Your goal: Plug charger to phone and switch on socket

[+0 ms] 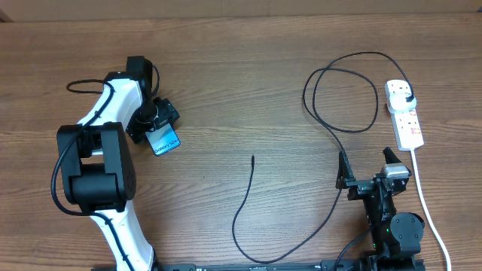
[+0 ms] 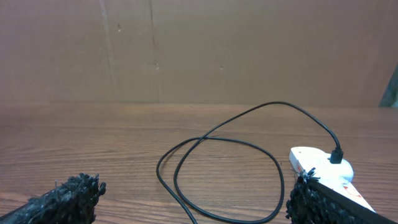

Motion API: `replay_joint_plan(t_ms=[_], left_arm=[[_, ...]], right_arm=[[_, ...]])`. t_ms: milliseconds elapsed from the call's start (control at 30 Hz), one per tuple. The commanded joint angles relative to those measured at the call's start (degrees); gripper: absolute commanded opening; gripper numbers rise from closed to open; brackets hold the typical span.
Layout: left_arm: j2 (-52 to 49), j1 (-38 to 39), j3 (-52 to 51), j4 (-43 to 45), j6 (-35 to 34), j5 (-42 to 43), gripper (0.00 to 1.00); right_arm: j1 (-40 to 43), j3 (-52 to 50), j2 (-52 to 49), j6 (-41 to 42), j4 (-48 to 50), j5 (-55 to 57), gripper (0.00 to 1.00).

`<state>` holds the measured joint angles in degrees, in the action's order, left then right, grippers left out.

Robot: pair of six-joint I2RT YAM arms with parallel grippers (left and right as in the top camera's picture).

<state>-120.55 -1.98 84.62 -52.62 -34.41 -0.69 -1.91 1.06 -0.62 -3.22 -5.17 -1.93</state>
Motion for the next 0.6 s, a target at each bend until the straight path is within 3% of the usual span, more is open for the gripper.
replay_joint_plan(t_ms=[0,567], left_arm=[[-1.05,0.13,-1.05,0.35,-0.28,-1.99,0.91],[-1.05,0.13,-1.05,0.33,-0.28,-2.27,0.91]], right_arm=[[-0.33,-0.59,0.48,-0.26,0.35,0.57,1.00],[-0.33,-0.59,0.48,-0.26,0.35,0.57,1.00]])
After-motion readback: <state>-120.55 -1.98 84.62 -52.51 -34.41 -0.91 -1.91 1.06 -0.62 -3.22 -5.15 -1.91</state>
